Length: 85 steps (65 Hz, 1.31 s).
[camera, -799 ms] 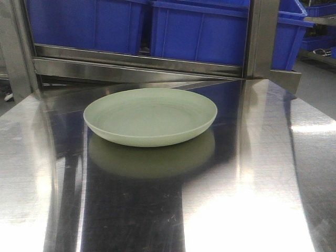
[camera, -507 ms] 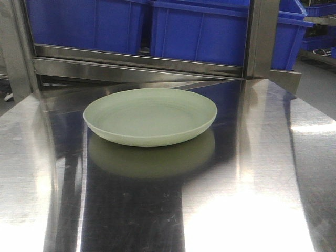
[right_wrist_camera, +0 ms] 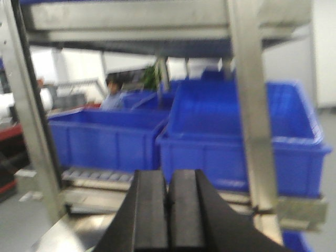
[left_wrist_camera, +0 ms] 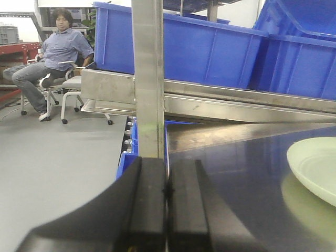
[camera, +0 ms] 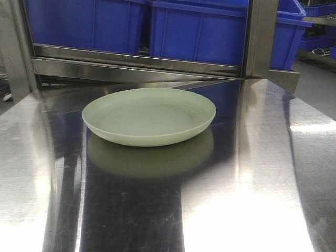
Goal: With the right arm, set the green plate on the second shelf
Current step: 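Move the right gripper down toward the rim of the pale green plate, then close the right gripper on the plate rim and tilt it up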
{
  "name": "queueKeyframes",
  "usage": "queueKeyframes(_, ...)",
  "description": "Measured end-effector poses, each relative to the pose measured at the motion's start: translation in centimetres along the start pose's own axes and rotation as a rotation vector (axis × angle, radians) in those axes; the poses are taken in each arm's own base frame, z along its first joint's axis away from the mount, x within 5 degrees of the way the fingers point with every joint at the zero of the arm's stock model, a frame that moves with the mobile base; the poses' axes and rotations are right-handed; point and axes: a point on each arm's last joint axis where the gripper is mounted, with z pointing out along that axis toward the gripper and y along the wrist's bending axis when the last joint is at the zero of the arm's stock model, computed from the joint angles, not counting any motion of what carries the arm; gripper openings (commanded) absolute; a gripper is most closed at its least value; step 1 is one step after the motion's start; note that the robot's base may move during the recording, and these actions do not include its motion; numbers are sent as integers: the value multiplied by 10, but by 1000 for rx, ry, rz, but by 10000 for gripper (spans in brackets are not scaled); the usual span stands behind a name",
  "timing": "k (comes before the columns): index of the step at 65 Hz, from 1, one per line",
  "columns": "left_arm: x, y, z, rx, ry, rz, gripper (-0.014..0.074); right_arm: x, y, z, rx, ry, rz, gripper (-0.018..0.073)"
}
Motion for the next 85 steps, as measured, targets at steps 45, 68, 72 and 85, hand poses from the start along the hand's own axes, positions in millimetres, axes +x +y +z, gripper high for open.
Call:
queueKeyframes(45, 0, 0, 0, 0, 0, 0, 130, 124, 36, 258, 180, 1078, 79, 218)
queueKeyframes(68, 0, 0, 0, 0, 0, 0, 130, 150, -4, 275, 290, 1144, 372, 470)
queueKeyframes(72, 0, 0, 0, 0, 0, 0, 130, 155, -4, 277, 286, 1162, 395, 470)
queueKeyframes(85, 0, 0, 0, 0, 0, 0, 130, 190, -6, 283, 298, 1263, 433, 471)
